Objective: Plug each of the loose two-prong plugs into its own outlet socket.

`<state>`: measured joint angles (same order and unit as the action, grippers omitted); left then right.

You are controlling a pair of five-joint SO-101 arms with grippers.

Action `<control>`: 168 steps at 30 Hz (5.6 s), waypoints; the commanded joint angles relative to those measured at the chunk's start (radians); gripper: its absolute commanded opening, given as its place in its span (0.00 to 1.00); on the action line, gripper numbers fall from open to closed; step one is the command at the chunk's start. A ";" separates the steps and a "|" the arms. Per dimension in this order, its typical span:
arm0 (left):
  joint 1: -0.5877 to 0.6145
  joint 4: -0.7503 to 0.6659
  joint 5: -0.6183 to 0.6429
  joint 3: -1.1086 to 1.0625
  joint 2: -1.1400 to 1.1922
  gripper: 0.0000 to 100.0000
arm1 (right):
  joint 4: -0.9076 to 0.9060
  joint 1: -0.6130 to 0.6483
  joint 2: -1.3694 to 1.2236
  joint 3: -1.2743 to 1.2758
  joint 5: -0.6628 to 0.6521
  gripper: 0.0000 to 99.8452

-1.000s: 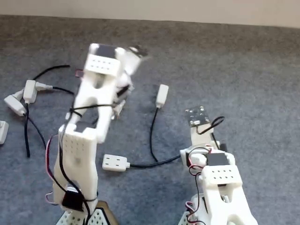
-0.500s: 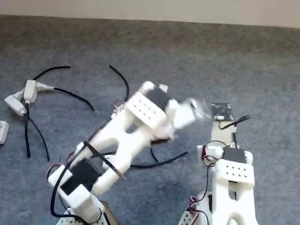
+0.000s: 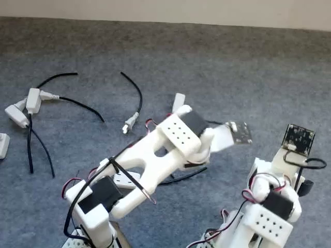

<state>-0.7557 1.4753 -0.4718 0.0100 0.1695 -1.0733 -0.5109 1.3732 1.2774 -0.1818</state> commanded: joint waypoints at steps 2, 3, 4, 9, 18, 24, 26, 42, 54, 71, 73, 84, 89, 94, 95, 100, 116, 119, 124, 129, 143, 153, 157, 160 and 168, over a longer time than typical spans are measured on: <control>0.050 0.031 0.061 0.077 -0.050 0.21 | -0.016 -0.012 0.077 0.010 -0.025 0.42; 0.096 0.058 0.077 0.094 -0.067 0.20 | -0.018 -0.010 0.076 0.018 -0.046 0.42; 0.156 0.083 0.089 0.110 -0.085 0.19 | -0.018 -0.007 0.067 0.019 -0.060 0.42; 0.489 0.173 0.187 0.140 -0.209 0.16 | -0.019 0.143 -0.076 -0.039 -0.064 0.42; 0.926 -0.104 0.454 -0.243 -0.300 0.16 | -0.134 0.591 -0.716 -0.507 0.176 0.42; 1.012 -0.471 0.687 -0.501 -0.254 0.16 | -0.074 0.826 -0.990 -0.604 0.477 0.42; 1.063 -0.514 0.698 -0.492 -0.242 0.16 | -0.042 0.883 -1.043 -0.624 0.632 0.42; 1.147 -0.626 0.700 -0.533 -0.174 0.16 | 0.237 1.009 -1.340 -0.722 1.088 0.42; 1.130 -0.626 0.698 -0.536 -0.168 0.16 | 0.234 0.975 -1.449 -0.803 1.080 0.22; 1.130 -0.626 0.698 -0.536 -0.166 0.16 | 0.079 0.954 -1.359 -0.889 1.000 0.00; 1.130 -0.626 0.698 -0.538 -0.166 0.16 | 0.051 0.920 -1.340 -0.940 0.816 0.00; 1.130 -0.626 0.698 -0.539 -0.166 0.16 | -0.125 0.837 -1.520 -1.142 -0.218 0.00; 1.130 -0.624 0.698 -0.539 -0.165 0.16 | -0.067 0.837 -1.589 -1.171 -0.204 0.01; 1.130 -0.623 0.698 -0.539 -0.165 0.16 | -0.093 0.825 -1.595 -1.170 -0.189 0.11; 1.130 -0.623 0.698 -0.539 -0.165 0.16 | -0.108 0.820 -1.596 -1.168 -0.190 0.16; 1.130 -0.623 0.698 -0.539 -0.165 0.16 | -0.097 0.796 -1.590 -1.090 -0.184 0.25; 1.119 -0.624 0.695 -0.541 -0.165 0.16 | 0.102 0.792 -1.590 -0.918 -0.129 0.03; 1.119 -0.624 0.695 -0.541 -0.165 0.16 | 0.101 0.789 -1.590 -0.912 -0.130 0.02; 1.119 -0.621 0.694 -0.541 -0.163 0.16 | 0.033 0.796 -1.586 -0.923 -0.130 0.01; 1.119 -0.582 0.618 -0.521 -0.177 0.16 | -0.137 0.834 -1.509 -1.004 -0.155 0.01; 1.047 -0.034 0.012 -0.101 -0.397 0.21 | 0.346 1.156 -0.630 -0.352 -0.115 0.01; 0.964 -0.190 -0.044 -0.481 -0.842 0.29 | 0.404 1.276 -0.736 -0.266 -0.037 0.01; 0.924 -0.307 -0.018 -0.700 -0.993 0.29 | 0.435 1.280 -0.746 -0.262 -0.031 0.01; 0.894 -0.394 0.066 -0.819 -1.096 0.29 | 0.458 1.319 -0.751 -0.245 -0.029 0.01; 0.763 -0.506 0.230 -1.024 -1.285 0.36 | 0.456 1.397 -0.748 -0.211 0.005 0.01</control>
<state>0.0775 1.0150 -0.2785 -0.9505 -1.0411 -0.6252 0.8730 0.6260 1.0702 -0.1895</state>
